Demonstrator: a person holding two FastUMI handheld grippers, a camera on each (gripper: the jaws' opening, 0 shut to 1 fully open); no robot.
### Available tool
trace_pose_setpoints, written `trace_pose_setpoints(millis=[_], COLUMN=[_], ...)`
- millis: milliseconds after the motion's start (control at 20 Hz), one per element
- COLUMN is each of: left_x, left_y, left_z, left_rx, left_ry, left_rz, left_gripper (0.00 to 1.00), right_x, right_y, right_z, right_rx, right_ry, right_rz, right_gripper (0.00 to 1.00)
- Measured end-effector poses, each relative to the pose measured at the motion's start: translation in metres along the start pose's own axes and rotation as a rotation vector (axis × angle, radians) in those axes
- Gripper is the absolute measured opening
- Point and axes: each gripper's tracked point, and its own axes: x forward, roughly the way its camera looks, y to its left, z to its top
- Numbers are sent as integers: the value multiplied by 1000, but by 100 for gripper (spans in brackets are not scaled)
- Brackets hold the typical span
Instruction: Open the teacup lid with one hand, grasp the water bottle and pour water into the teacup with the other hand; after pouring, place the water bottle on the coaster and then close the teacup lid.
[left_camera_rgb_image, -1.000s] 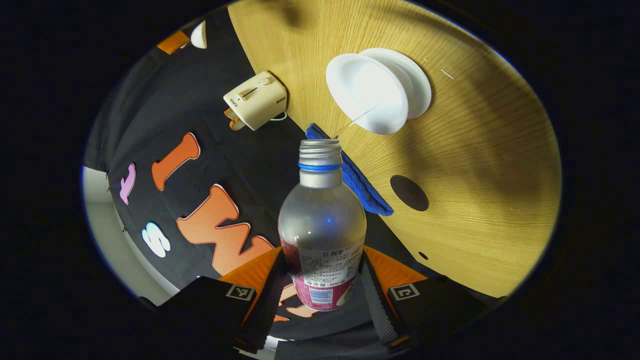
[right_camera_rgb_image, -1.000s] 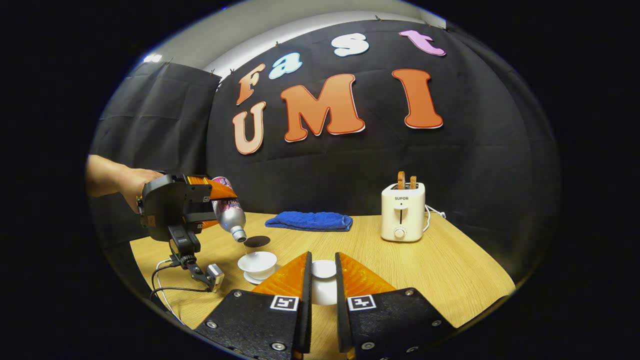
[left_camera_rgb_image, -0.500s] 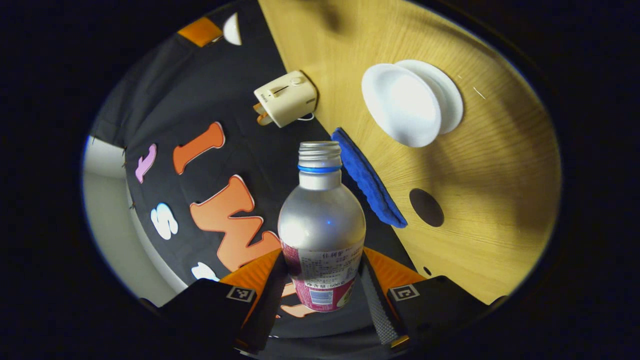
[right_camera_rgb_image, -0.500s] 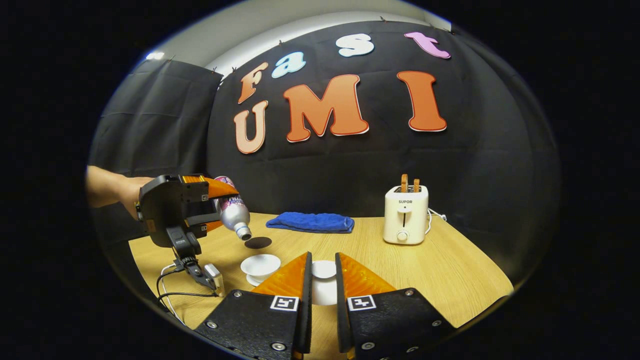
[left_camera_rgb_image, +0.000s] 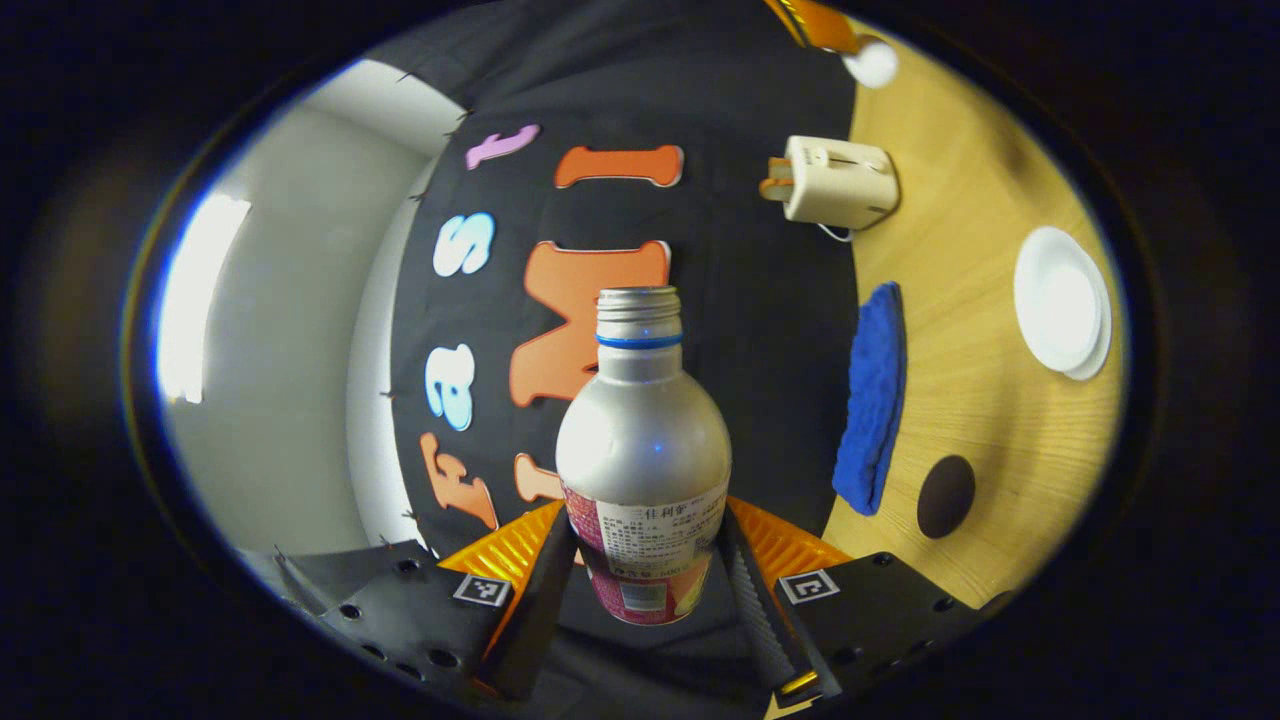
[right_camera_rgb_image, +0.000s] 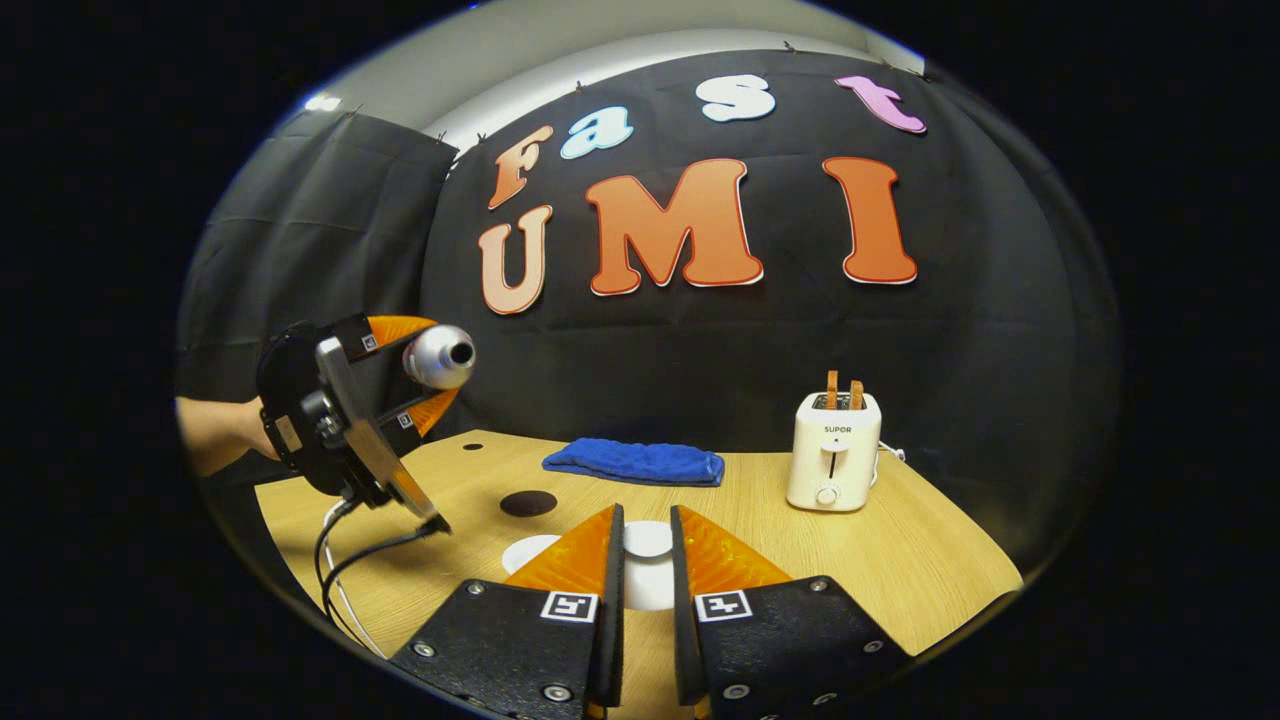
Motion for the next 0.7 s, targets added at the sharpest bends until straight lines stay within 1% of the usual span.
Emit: trace_pose_setpoints(millis=[50,100,150,200,250,300,350,400,450,500,600,650,700], left_x=[-1,-1,-1,0,-1,0,-2,-4,-5,-5,-4,0,2], left_y=[10,25,41,55,68,78,89,99,106,108,104,100,96], left_z=[-3,-6,-11,-16,-21,-24,-26,-29,-35,-39,-48,-51,-55], left_rx=[-67,-144,-230,-320,-411,-489,-558,-623,-697,-764,-910,-973,-1031], left_ry=[3,7,18,28,35,31,24,23,24,29,47,57,74], left_rz=[28,64,99,136,163,188,226,254,272,281,272,251,239], left_gripper=[82,77,77,81,77,77,81,77,81,81,81,77,82], right_x=[2,4,4,5,6,8,10,11,12,13,15,16,18], right_y=[5,9,14,17,22,26,27,29,32,35,38,40,41], right_z=[1,3,6,8,11,15,18,18,19,19,22,25,26], right_rx=[-8,-19,-30,-40,-48,-53,-62,-69,-73,-76,-77,-77,-76], right_ry=[5,8,7,1,-4,-11,-17,-18,-16,-14,-18,-20,-22], right_rz=[2,4,7,10,16,15,9,10,12,15,19,22,24], right_gripper=[21,21,21,22,22,22,22,21,22,22,22,22,22])
